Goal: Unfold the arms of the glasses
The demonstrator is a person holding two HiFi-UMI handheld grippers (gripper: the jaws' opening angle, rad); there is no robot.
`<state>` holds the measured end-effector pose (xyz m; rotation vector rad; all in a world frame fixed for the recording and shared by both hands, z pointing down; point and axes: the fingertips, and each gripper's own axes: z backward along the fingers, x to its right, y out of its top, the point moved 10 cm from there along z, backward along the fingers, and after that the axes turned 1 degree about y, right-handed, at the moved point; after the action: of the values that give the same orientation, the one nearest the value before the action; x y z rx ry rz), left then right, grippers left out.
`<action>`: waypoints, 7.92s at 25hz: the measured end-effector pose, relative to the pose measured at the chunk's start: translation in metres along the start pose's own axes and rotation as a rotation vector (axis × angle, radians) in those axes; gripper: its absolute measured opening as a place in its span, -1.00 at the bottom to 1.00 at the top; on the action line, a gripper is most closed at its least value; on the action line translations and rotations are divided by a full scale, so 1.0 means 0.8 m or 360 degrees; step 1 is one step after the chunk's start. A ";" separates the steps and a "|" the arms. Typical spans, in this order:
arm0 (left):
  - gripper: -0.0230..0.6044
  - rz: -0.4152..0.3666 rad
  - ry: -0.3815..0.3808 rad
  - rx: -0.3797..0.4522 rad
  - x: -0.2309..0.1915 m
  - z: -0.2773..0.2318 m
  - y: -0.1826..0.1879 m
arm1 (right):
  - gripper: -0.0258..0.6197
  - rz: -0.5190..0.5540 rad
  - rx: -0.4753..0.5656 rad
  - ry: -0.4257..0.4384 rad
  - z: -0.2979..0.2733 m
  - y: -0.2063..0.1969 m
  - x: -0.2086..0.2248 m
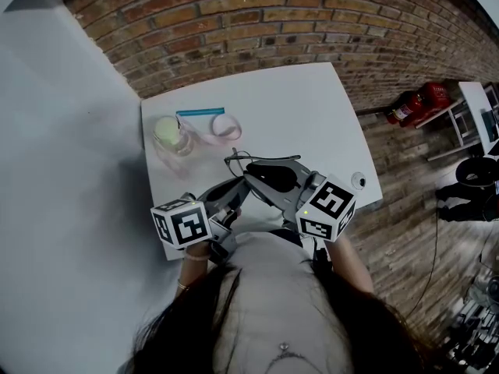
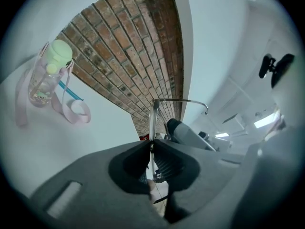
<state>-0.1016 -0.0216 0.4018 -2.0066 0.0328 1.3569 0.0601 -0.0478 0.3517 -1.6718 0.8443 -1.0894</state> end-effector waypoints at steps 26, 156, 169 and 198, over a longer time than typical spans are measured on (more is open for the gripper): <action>-0.86 -0.0123 -0.0017 0.0039 0.008 -0.001 0.000 | -0.81 -0.0044 -0.0025 0.0032 -0.001 -0.002 -0.001; -0.85 0.0820 -0.0306 0.0475 -0.053 0.032 0.004 | -0.83 -0.0006 0.0285 -0.0067 0.037 0.031 -0.004; -0.84 0.0895 -0.0323 0.0531 -0.061 0.036 0.002 | -0.83 -0.0009 0.0282 -0.0078 0.038 0.029 -0.003; -0.86 0.0885 -0.0277 0.0520 -0.060 0.031 -0.001 | -0.79 -0.0008 0.0304 -0.0060 0.044 0.026 -0.005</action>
<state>-0.1425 -0.0240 0.4364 -1.6544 0.7319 1.7274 0.0900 -0.0394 0.3250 -1.5310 0.6895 -1.1030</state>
